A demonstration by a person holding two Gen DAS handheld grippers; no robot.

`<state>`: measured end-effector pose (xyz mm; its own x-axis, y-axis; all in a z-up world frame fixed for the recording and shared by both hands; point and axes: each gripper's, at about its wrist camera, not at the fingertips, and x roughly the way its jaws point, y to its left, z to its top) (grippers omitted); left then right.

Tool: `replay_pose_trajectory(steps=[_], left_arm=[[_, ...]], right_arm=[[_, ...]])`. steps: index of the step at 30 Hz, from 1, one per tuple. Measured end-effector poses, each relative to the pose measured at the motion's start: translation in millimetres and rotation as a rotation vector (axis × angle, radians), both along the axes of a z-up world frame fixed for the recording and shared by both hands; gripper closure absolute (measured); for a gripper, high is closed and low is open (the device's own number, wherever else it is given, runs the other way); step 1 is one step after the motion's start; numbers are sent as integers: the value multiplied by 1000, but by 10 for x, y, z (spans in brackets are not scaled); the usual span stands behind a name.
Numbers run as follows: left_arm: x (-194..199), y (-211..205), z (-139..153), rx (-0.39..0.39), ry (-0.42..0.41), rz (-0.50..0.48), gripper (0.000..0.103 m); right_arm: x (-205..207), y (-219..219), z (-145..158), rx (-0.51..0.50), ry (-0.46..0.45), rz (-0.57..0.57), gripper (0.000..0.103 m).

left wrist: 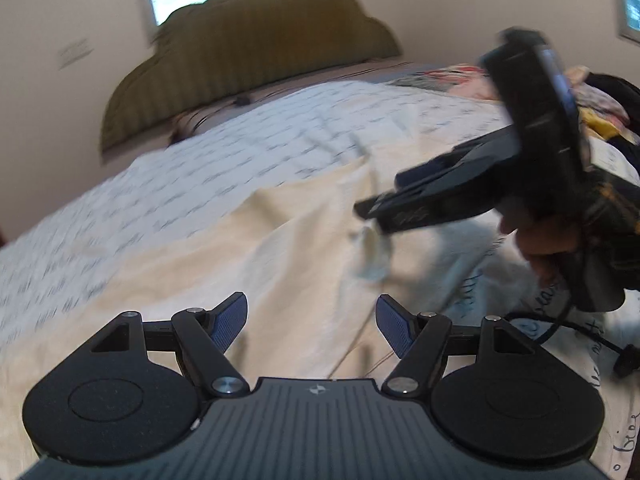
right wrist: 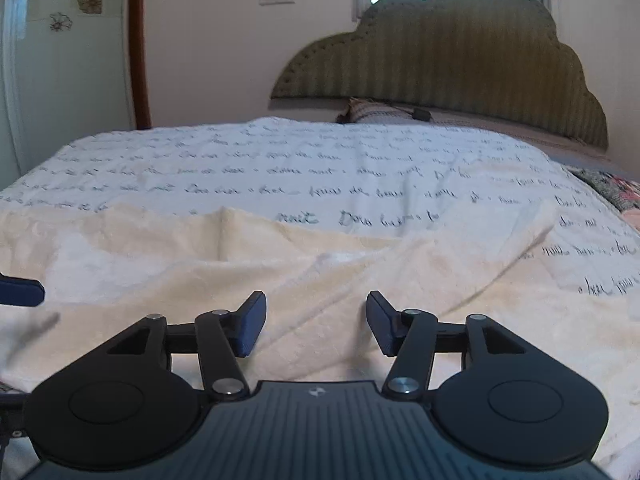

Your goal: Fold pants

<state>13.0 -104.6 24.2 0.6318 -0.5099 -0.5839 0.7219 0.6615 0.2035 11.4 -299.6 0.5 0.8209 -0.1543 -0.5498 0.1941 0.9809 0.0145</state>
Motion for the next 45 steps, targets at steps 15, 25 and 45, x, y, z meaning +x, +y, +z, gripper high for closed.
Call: replay_pose_trajectory(steps=[15, 25, 45], left_arm=[[103, -539, -512, 162, -118, -121, 45], [107, -482, -430, 64, -75, -148, 96], [-132, -497, -567, 153, -96, -232, 85]], right_arm=[[154, -315, -117, 128, 25, -120, 67], [-451, -524, 0, 290, -145, -149, 95], [-903, -629, -330, 359, -31, -154, 95]])
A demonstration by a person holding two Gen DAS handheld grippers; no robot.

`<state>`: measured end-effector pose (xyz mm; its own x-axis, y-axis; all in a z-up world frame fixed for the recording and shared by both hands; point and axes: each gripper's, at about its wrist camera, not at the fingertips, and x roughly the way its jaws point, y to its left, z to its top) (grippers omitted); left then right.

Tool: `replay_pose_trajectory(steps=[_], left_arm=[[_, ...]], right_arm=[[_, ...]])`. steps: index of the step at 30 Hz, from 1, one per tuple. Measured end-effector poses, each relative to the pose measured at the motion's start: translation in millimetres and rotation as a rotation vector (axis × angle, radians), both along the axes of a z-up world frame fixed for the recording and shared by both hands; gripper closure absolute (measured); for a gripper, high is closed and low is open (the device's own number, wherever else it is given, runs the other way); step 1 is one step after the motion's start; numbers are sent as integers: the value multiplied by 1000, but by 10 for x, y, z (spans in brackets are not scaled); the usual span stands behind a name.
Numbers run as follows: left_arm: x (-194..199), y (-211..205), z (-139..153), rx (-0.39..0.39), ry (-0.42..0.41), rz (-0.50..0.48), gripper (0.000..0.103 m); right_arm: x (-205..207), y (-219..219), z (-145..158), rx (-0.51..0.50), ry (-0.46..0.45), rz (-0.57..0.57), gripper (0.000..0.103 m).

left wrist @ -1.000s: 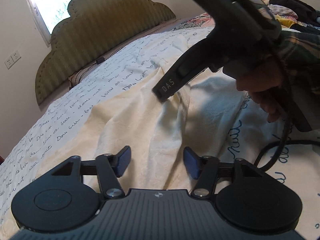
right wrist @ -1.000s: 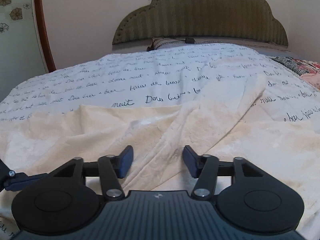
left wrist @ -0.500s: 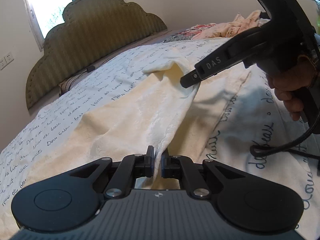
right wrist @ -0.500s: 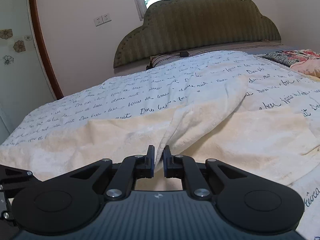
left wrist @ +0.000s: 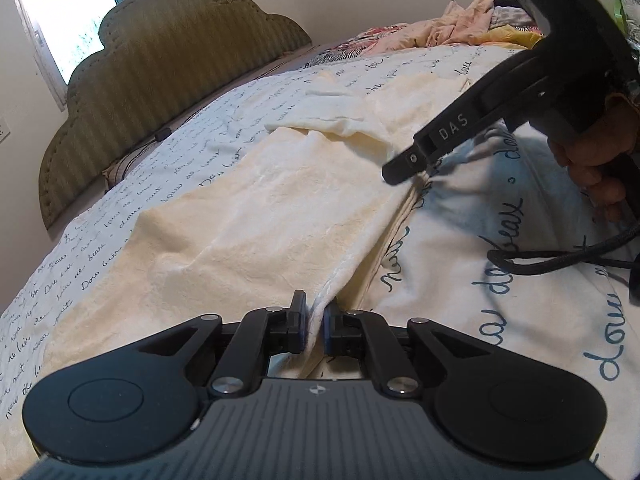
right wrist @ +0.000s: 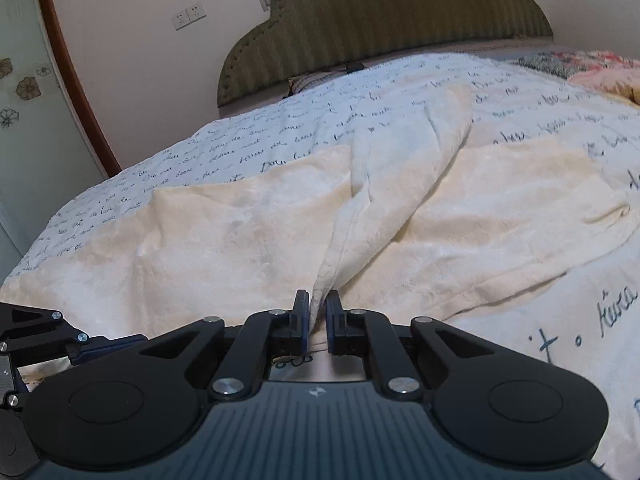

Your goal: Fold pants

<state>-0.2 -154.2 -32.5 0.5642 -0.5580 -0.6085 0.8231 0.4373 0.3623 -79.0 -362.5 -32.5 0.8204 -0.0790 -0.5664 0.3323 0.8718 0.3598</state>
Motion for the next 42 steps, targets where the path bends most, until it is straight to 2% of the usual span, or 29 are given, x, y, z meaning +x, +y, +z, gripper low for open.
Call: replay_pose_trajectory(steps=[2, 4, 5, 6, 7, 9, 11, 13, 15, 16, 17, 20, 24, 26, 28, 30, 33, 38, 39, 40, 41, 42], left_arm=[[21, 36, 58, -25, 37, 7, 84], [73, 131, 173, -76, 129, 5, 72], [100, 177, 233, -107, 171, 0, 60], [108, 219, 302, -145, 210, -4, 52], [129, 261, 371, -179, 230, -5, 50], [187, 307, 494, -243, 237, 10, 42], [264, 272, 565, -293, 201, 75, 33], [335, 202, 544, -303, 139, 155, 32], [447, 123, 438, -278, 124, 221, 33], [486, 98, 366, -258, 131, 246, 33], [516, 83, 289, -242, 143, 257, 34], [492, 43, 98, -209, 171, 240, 35], [320, -16, 11, -185, 76, 195, 35], [312, -8, -35, -190, 77, 192, 34], [370, 26, -70, -210, 113, 208, 30], [468, 74, -75, -237, 173, 231, 21], [586, 151, -81, -281, 257, 249, 15], [547, 137, -72, -271, 243, 252, 11], [548, 142, -70, -274, 247, 252, 10], [546, 151, -67, -278, 253, 252, 10], [547, 156, -67, -281, 257, 251, 9], [555, 146, -60, -282, 260, 251, 9]], right_arm=[[-17, -43, -18, 41, -7, -7, 95], [-58, -102, 29, 73, -11, 0, 93], [-100, -149, 62, 98, -28, -2, 91], [-166, -217, 106, 125, -60, -9, 90], [-250, -308, 161, 142, -100, -30, 90], [-373, -485, 235, 124, -142, -97, 90], [-416, -698, 241, 64, -120, -195, 89], [-393, -940, 114, 60, -54, -253, 85], [-390, -1102, -49, 78, 35, -283, 84], [-460, -1133, -82, 82, 15, -272, 84], [-479, -1113, -63, 57, 22, -290, 84], [-347, -953, 91, -120, 57, -320, 80], [88, -738, 365, -260, 24, -189, 73], [446, -587, 468, -342, 26, -107, 62], [806, -460, 496, -416, 48, -41, 59], [1160, -422, 472, -454, 85, -14, 59], [1646, -443, 384, -475, 154, -3, 59], [2056, -521, 137, -555, 289, -17, 61], [2043, -539, 115, -568, 293, -22, 67], [1966, -565, 125, -571, 269, -36, 83], [1878, -597, 159, -564, 240, -62, 92], [1772, -640, 203, -551, 206, -91, 93]])
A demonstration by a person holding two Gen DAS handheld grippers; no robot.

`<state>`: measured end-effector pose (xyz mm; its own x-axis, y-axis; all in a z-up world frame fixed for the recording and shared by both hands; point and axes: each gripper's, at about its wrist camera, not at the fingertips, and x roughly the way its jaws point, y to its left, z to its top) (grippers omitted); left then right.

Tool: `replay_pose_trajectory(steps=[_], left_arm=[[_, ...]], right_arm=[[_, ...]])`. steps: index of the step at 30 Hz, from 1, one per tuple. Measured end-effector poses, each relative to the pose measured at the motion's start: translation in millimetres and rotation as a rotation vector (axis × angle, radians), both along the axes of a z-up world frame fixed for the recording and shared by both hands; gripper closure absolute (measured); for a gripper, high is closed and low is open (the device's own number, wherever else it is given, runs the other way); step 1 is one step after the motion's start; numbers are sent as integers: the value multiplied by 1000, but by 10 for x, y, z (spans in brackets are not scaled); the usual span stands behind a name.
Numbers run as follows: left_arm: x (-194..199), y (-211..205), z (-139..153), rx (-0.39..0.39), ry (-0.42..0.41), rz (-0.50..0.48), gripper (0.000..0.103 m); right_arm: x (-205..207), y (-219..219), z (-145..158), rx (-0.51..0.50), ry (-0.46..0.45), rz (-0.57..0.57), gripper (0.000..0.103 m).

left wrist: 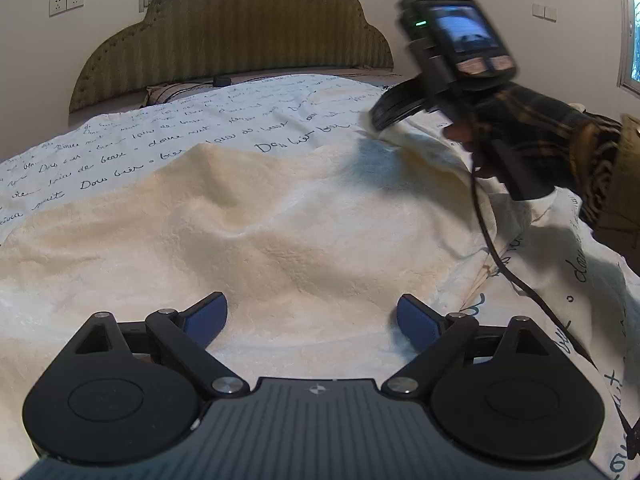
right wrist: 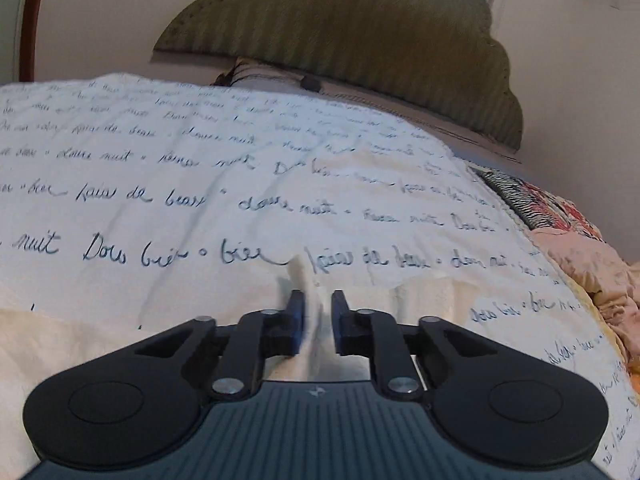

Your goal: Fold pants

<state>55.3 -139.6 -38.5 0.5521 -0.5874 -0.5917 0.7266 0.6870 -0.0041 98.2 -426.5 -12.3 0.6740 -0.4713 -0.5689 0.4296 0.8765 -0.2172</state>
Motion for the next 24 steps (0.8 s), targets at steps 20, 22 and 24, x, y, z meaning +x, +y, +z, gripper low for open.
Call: replay_pose_trajectory(steps=[20, 22, 24], left_arm=[[-382, -593, 294, 74, -154, -163, 11], [-421, -633, 296, 79, -161, -176, 10], [-445, -652, 293, 87, -168, -189, 10]], right_arm=[[-2014, -1360, -315, 843, -524, -249, 65], [-1953, -1402, -439, 977, -551, -252, 37], [-1877, -1390, -523, 1073, -557, -227, 37]])
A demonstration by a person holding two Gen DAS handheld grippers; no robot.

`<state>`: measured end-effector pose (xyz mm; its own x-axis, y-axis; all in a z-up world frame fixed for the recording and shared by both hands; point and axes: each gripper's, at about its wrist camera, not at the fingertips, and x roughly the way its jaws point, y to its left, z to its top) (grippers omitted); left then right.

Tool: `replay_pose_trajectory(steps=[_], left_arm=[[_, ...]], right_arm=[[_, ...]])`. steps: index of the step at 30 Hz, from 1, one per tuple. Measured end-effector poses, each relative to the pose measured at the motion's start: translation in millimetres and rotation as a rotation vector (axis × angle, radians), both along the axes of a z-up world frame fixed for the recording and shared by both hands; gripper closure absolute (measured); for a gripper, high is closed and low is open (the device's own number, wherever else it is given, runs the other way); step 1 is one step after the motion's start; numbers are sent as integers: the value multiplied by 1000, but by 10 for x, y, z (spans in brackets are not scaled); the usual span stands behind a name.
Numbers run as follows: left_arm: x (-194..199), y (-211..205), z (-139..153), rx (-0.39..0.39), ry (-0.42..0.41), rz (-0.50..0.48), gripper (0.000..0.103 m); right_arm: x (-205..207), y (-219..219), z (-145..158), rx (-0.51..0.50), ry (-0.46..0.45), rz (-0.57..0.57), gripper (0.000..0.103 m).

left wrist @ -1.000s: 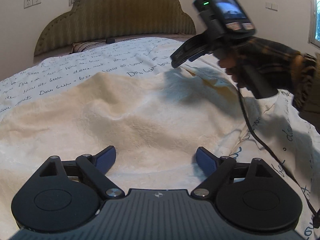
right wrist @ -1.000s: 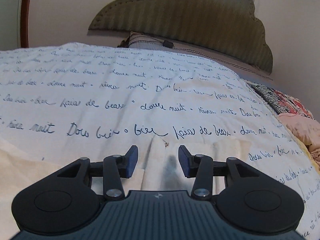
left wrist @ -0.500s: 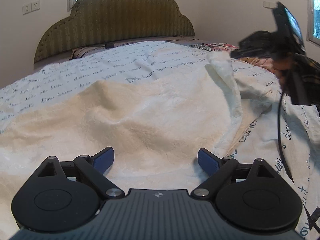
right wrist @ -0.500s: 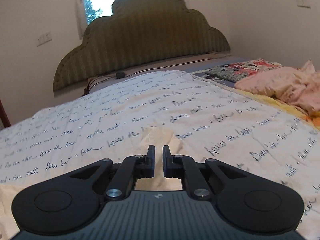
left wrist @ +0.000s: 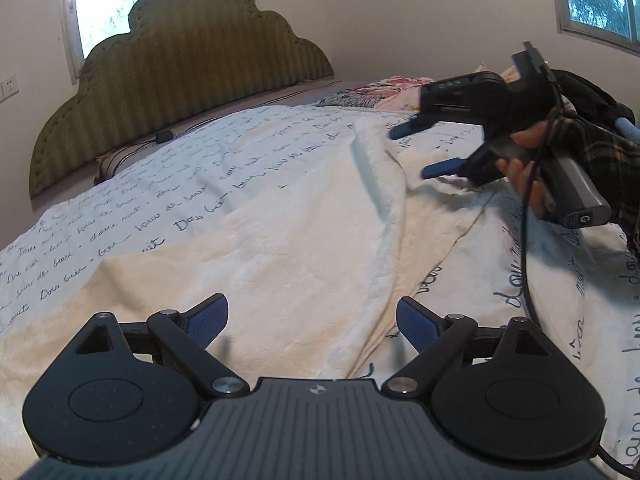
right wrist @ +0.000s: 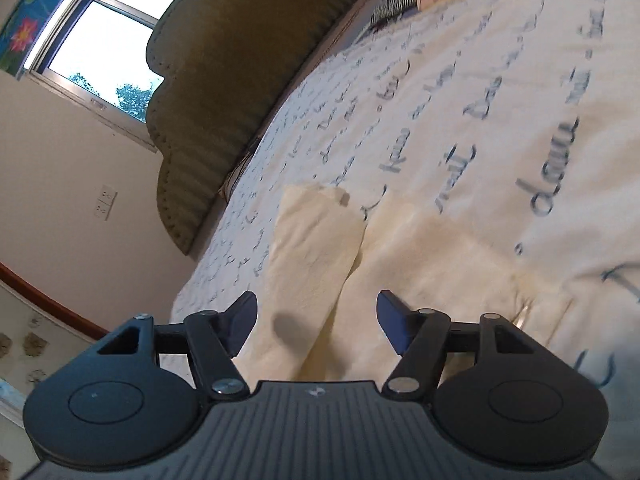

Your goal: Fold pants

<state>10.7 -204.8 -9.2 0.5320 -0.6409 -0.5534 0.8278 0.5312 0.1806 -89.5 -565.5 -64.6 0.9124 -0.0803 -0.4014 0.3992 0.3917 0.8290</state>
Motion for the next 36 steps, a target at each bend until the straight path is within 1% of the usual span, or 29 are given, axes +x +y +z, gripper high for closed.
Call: replay_pose_trajectory(steps=[2, 4, 6, 9, 12, 14, 15, 17, 18, 21, 22, 25, 26, 27, 28, 30, 32, 34, 36], left_arm=[[-3, -13, -24, 11, -9, 5, 10], [28, -27, -40, 18, 2, 22, 10], [53, -11, -44, 10, 24, 34, 10], [102, 22, -42, -1, 46, 48, 10], [132, 28, -79, 5, 61, 62, 10], [150, 32, -104, 6, 79, 65, 10], [154, 39, -108, 2, 87, 65, 10], [153, 48, -109, -1, 88, 62, 10], [152, 51, -112, -1, 85, 62, 10], [158, 55, -139, -4, 86, 59, 9], [158, 51, -152, -5, 91, 59, 9], [131, 55, -162, -8, 93, 57, 9], [127, 58, -155, -11, 90, 57, 9], [131, 59, -142, -13, 88, 57, 9], [138, 56, -121, -16, 86, 56, 9], [151, 31, -62, -25, 73, 51, 9], [143, -25, 8, -35, 44, 36, 10], [108, -130, 60, -32, 8, 10, 9], [56, -279, 82, -11, -20, -21, 9]], right_arm=[[90, -5, -61, 77, -29, 19, 37], [202, -63, -98, 150, -41, 21, 36], [289, -116, -39, 171, -59, 7, 36], [453, -135, 226, 77, -75, 28, 36], [687, -99, 462, -18, -83, 89, 36], [847, -58, 538, -97, -23, 105, 36], [929, -54, 545, -127, 20, 105, 36], [1037, -57, 506, -141, 74, 113, 36], [1062, -59, 482, -140, 90, 111, 36], [1110, -51, 416, -128, 84, 137, 36], [1089, -33, 375, -148, 108, 132, 36], [1212, -44, 315, -211, 173, 133, 38], [1252, -47, 303, -227, 185, 137, 50], [1273, -45, 300, -250, 191, 147, 66], [1282, -45, 299, -262, 200, 158, 98], [1202, -35, 334, -274, 167, 154, 97], [1027, -3, 449, -306, 119, 125, 98], [784, -10, 569, -284, 50, 86, 98], [533, -29, 687, -266, -12, 52, 98]])
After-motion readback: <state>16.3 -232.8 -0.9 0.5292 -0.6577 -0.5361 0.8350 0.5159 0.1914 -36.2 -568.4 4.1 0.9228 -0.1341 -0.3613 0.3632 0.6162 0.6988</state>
